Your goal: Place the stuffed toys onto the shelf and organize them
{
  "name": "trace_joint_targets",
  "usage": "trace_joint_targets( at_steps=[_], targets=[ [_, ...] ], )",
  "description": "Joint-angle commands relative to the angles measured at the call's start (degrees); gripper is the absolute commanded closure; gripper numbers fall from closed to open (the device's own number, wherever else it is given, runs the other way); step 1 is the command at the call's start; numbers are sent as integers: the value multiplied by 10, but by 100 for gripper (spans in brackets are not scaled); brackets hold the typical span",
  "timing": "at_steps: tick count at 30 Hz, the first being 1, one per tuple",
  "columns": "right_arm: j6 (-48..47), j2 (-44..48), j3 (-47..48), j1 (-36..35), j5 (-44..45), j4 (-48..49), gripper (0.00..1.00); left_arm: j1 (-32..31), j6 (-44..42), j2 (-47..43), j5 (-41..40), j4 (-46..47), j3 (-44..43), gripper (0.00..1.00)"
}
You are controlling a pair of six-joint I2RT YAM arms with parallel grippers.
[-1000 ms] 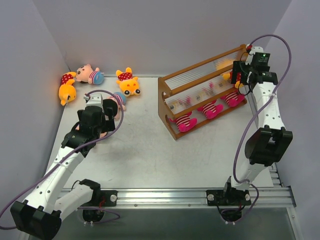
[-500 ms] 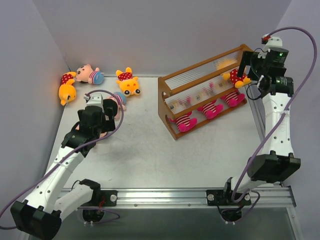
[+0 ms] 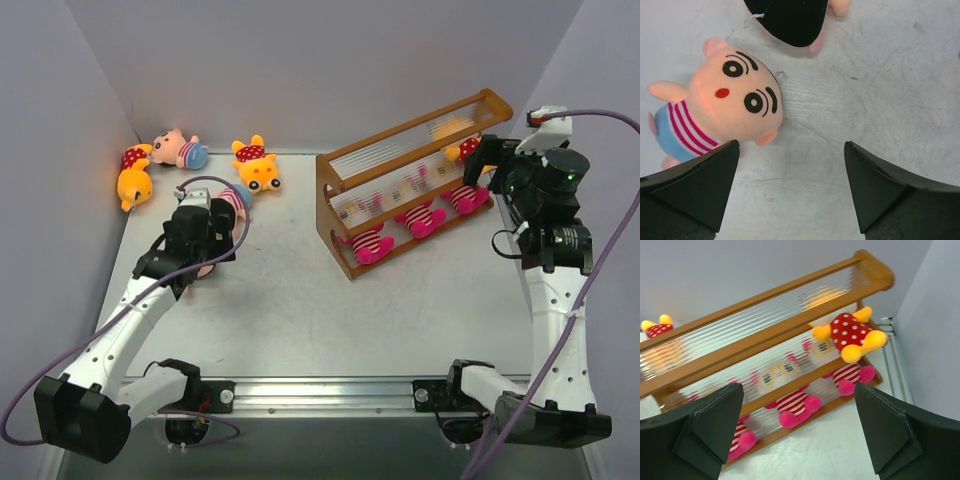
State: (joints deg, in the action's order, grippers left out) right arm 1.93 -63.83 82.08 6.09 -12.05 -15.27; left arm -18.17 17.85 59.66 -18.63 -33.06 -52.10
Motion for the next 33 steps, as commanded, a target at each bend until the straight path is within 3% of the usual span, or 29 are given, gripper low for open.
trace_joint_targets(
  at_steps=[1, 6, 19, 27, 33],
  targets=[
    [-5, 38, -45, -33, -29, 56, 0, 30, 19, 23, 46, 30, -41, 6],
    [-32, 71, -104, -82, -25, 76, 1, 74, 67, 82, 76, 49, -94, 6],
    [-55, 147, -181, -146, -14, 106, 1, 72, 270, 303, 85, 167, -245, 6],
    [-57, 174, -218, -169, -10, 120, 1, 38, 341, 437, 6, 231, -321, 6],
    [-62, 179, -230, -176, -9, 122, 1, 17, 341, 527, -56, 236, -406, 6]
  ],
)
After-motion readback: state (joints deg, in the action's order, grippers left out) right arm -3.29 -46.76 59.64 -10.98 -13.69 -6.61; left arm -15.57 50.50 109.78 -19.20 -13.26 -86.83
